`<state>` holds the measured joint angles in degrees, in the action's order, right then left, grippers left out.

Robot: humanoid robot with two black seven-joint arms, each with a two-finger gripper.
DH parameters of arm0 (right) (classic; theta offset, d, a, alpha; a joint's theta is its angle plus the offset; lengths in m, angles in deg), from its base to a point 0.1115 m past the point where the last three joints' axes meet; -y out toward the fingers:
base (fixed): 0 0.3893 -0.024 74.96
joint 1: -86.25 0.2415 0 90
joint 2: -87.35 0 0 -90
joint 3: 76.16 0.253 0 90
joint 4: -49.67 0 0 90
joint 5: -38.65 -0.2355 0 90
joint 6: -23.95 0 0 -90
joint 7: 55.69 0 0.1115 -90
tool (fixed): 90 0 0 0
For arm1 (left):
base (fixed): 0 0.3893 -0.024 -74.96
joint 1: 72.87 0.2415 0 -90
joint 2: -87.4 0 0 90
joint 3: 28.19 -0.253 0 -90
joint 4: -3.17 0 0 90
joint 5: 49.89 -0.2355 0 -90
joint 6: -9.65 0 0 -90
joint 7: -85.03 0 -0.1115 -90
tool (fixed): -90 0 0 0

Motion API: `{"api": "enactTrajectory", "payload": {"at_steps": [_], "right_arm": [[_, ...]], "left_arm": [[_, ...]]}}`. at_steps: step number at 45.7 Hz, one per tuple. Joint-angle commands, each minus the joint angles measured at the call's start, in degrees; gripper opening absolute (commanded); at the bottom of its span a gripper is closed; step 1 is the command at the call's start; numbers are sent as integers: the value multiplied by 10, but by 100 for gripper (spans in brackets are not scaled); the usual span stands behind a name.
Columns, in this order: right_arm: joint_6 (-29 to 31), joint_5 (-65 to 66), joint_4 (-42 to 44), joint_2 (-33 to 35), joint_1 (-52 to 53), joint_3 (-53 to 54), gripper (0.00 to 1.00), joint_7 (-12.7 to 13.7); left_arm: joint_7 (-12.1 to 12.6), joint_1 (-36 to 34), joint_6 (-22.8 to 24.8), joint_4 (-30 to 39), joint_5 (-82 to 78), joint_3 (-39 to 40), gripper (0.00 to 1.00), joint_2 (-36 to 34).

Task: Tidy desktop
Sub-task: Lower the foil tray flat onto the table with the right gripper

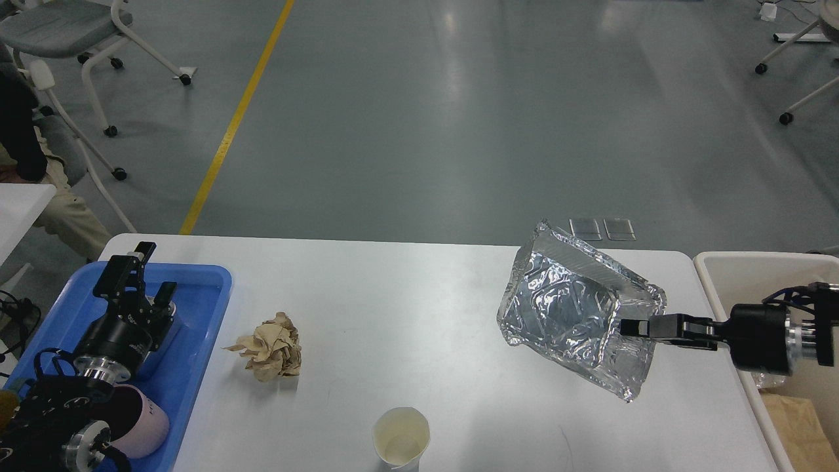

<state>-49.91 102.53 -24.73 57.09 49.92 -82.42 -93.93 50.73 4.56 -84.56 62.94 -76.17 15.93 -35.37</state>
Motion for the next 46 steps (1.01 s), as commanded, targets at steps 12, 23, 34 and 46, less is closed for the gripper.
{"api": "enactTrajectory", "payload": {"at_steps": [12, 23, 34, 46], "right_arm": [[43, 23, 5, -3, 10, -33, 0, 65], [69, 48, 28, -24, 42, -38, 0, 125], [89, 48, 37, -37, 53, -38, 0, 232], [90, 56, 38, -61, 72, -40, 0, 265]], "left_arm": [[0, 0, -1, 0, 0, -1, 96, 1], [0, 0, -2, 0, 0, -1, 96, 2], [-1, 1, -2, 0, 0, -1, 96, 2], [-1, 1, -2, 0, 0, -1, 96, 2]]}}
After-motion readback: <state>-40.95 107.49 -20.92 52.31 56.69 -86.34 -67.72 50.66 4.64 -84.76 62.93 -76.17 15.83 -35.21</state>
